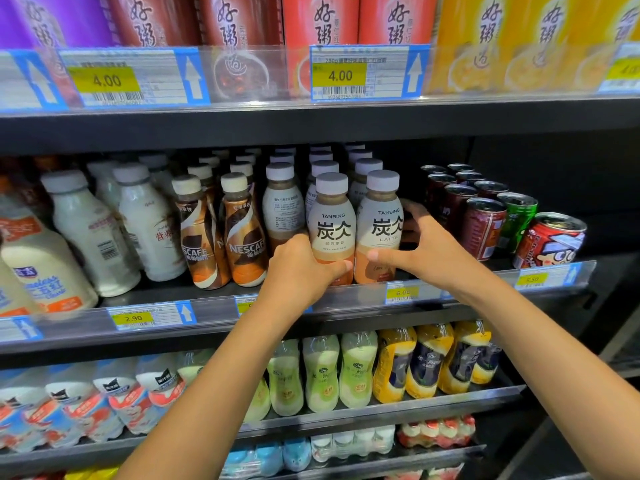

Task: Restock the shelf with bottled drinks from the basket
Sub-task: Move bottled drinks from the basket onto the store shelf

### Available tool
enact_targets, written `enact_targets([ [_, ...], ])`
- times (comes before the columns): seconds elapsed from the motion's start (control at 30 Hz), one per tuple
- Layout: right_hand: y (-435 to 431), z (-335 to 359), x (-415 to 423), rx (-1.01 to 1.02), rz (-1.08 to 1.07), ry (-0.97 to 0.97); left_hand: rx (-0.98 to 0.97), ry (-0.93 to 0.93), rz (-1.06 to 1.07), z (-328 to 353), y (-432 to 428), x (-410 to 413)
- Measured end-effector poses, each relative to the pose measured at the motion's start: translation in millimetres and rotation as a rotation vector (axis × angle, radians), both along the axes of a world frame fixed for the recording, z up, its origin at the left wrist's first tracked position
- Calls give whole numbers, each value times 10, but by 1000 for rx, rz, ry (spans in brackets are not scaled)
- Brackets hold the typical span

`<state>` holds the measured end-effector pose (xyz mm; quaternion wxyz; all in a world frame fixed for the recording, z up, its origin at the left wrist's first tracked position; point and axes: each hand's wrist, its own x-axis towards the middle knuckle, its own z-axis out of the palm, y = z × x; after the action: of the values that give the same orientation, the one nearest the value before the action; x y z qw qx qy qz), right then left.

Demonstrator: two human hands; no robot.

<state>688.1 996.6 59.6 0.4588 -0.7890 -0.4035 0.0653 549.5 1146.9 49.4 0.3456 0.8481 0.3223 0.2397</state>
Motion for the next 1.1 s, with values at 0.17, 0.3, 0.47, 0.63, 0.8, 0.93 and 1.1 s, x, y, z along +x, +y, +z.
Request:
enact_targets([
  [0.17, 19, 100, -453, 226, -313, -376, 78, -92, -17, 191, 98, -319],
  [0.3, 301, 216, -1014, 478, -132, -620, 194, -305, 237, 351, 343, -823],
  [0.47, 950, 236, -1390, 80, -12, -367, 270, -105, 461, 254, 767, -1190],
  [0.63, 1275, 108, -1336, -144, -76, -276, 86, 123, 312, 76, 1063, -1197],
  [0.8, 1411, -4, -1257, -214, -123, -263, -8, 208, 157, 43, 1274, -1117],
  [0.93, 1445, -34, -1253, -231, -89, -297, -68, 187, 100, 29, 1355, -1049],
  [1.1, 1486, -58, -1218, -278, -103, -370, -44, 129, 65, -3, 1382, -1027],
])
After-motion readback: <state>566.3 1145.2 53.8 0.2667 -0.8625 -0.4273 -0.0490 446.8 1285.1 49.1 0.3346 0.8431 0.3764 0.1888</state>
